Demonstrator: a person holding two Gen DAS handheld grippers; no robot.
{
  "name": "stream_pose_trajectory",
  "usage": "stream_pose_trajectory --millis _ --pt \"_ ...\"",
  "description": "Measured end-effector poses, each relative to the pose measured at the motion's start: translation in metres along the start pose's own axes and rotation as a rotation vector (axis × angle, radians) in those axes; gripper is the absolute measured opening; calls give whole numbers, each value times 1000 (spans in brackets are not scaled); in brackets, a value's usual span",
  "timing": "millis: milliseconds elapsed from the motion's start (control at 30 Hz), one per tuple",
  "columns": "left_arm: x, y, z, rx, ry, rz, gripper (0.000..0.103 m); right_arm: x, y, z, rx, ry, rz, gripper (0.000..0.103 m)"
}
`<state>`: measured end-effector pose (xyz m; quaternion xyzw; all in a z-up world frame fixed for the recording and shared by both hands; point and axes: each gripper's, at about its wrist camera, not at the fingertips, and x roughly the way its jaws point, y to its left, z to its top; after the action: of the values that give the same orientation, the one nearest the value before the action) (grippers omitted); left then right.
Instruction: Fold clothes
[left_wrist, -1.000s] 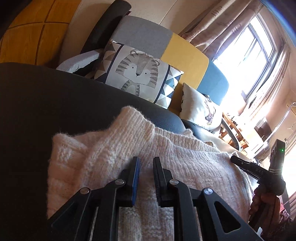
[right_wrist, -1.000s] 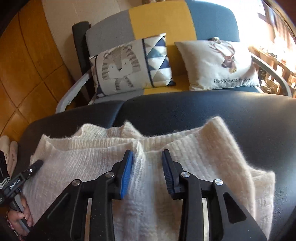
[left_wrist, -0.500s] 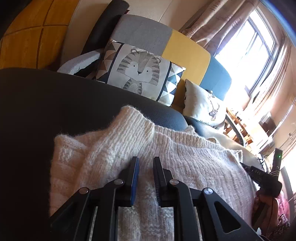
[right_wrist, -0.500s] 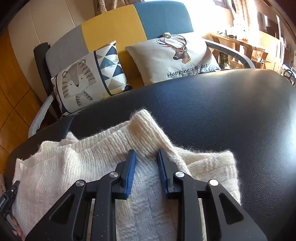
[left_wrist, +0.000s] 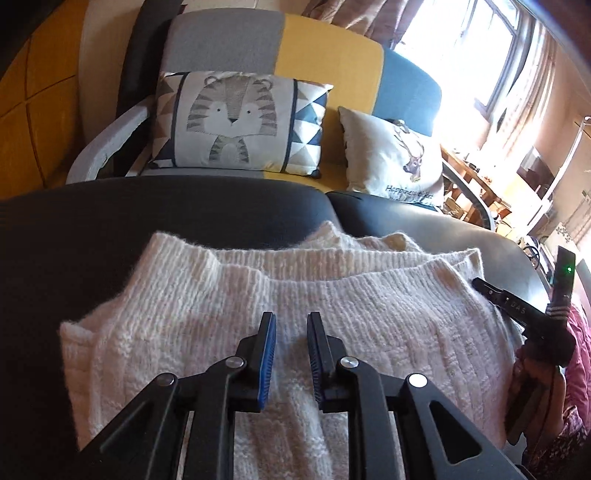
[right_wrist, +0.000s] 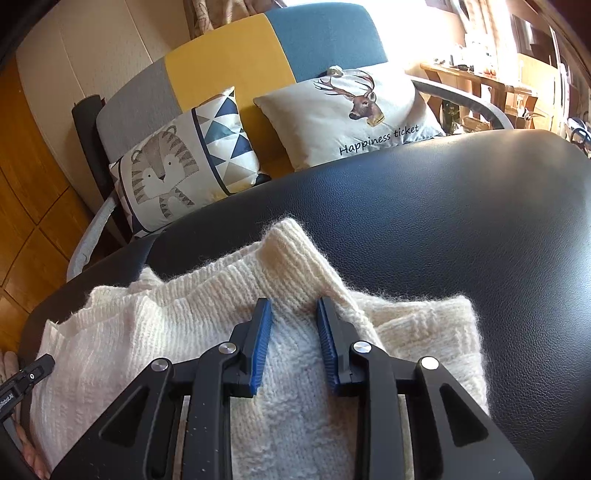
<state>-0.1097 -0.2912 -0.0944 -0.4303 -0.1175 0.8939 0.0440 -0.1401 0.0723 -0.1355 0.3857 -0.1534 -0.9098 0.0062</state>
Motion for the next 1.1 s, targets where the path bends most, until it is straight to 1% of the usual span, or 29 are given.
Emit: stream_pose_trajectory --millis 33,100,133,267,300,367,467,600,700,767,833,1033,1100 --pt "0 3 0 -17 -1 11 17 0 0 0 0 -1 0 28" --pt "2 5 0 -19 18 23 18 0 -1 0 2 -1 1 28" --pt "2 3 0 -6 24 32 19 0 -1 0 3 -1 3 28" --pt "3 -12 3 109 35 99 21 1 -2 -1 11 -2 12 28" --pt "4 -14 4 119 39 104 21 1 -3 -1 13 -2 13 28" --pt "9 -12 3 113 50 95 26 1 -3 -1 13 -3 14 28" --pt "15 -10 3 104 66 83 28 2 -3 -2 13 -3 13 28" --pt "22 -9 2 103 81 67 28 2 -4 -2 16 -4 15 28" --pt "20 -17 -2 164 61 91 20 2 -4 -2 16 -4 15 28" --pt "18 -22 -3 189 48 105 9 2 -4 -2 17 -4 16 28" --pt "16 -26 -1 195 37 114 5 2 -4 -2 18 -4 16 28" --pt "0 -27 10 174 -49 117 3 2 -5 -1 21 -4 18 28" --pt "-1 -27 14 168 -51 114 3 2 -5 -2 23 -3 18 28"
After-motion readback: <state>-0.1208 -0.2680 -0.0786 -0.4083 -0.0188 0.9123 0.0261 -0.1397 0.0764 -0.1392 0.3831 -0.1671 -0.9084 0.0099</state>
